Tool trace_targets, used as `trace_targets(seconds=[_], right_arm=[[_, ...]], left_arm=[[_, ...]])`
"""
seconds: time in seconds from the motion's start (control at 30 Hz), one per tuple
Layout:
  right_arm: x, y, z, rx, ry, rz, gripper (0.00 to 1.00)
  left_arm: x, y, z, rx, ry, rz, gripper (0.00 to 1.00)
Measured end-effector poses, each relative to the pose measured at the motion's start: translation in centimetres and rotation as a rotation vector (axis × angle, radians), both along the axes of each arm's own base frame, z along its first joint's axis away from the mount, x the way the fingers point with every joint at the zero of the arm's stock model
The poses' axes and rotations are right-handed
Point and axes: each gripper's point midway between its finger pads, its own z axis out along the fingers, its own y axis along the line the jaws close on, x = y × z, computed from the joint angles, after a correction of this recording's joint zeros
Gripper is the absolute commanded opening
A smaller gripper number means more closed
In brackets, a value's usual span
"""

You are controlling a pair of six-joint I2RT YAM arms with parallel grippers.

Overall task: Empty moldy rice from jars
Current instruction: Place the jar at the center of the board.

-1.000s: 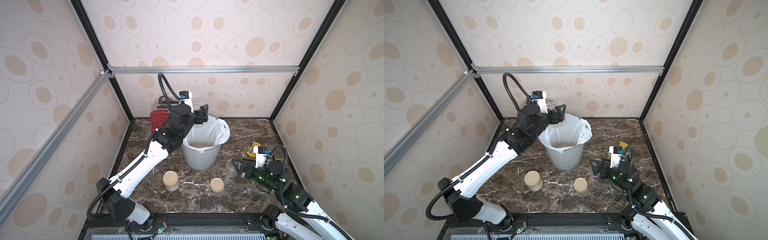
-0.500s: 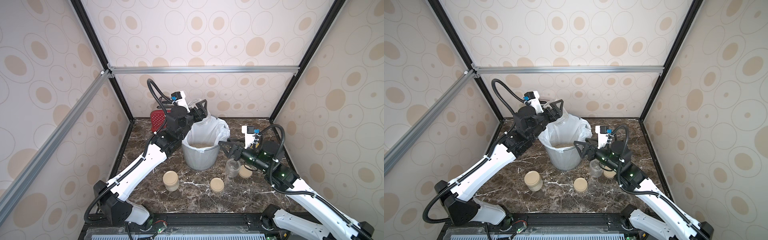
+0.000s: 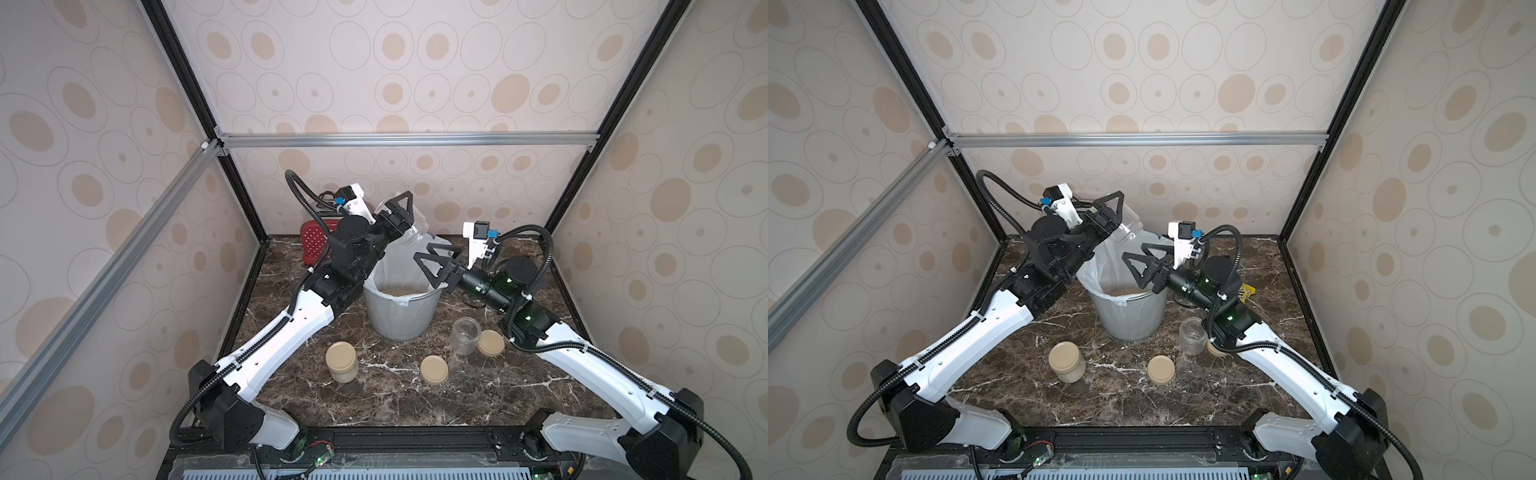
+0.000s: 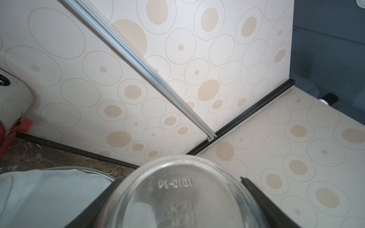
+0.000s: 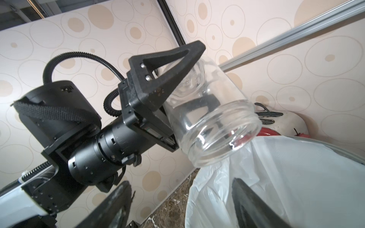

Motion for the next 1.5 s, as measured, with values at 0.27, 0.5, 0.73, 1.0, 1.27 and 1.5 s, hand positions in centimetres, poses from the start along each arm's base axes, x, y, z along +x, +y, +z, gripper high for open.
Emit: trace_targets(seconds=[0.27, 0.5, 0.73, 1.0, 1.27, 1.5], right_arm=[[1.8, 1.8, 1.1, 0.050, -0.050, 0.024, 0.61], [2.5, 2.4, 2.5, 0.097, -0.095, 0.030, 0.43], [3.2, 3.2, 2.7, 0.113, -0.116, 0.046, 0.26], [2.8, 4.1, 3.6, 0.118, -0.167, 0.099, 0.00], [2.9, 4.5, 3.5, 0.127, -0.148, 0.103, 0.00], [4.4, 4.4, 1.7, 0.089, -0.076, 0.049, 0.00]], left_arm=[[0.0, -0.4, -0.6, -0.119, 0.034, -0.034, 0.46], [-0.1, -0.5, -0.6, -0.194, 0.051, -0.056, 0.46], [-0.2, -0.5, -0.2, -0.241, 0.056, -0.075, 0.46], [-0.3, -0.1, 0.2, -0.280, 0.062, -0.089, 0.58], [-0.9, 1.3, -0.4, -0.267, 0.063, -0.044, 0.99], [-3.6, 5.9, 1.5, -0.215, 0.017, 0.081, 0.99]])
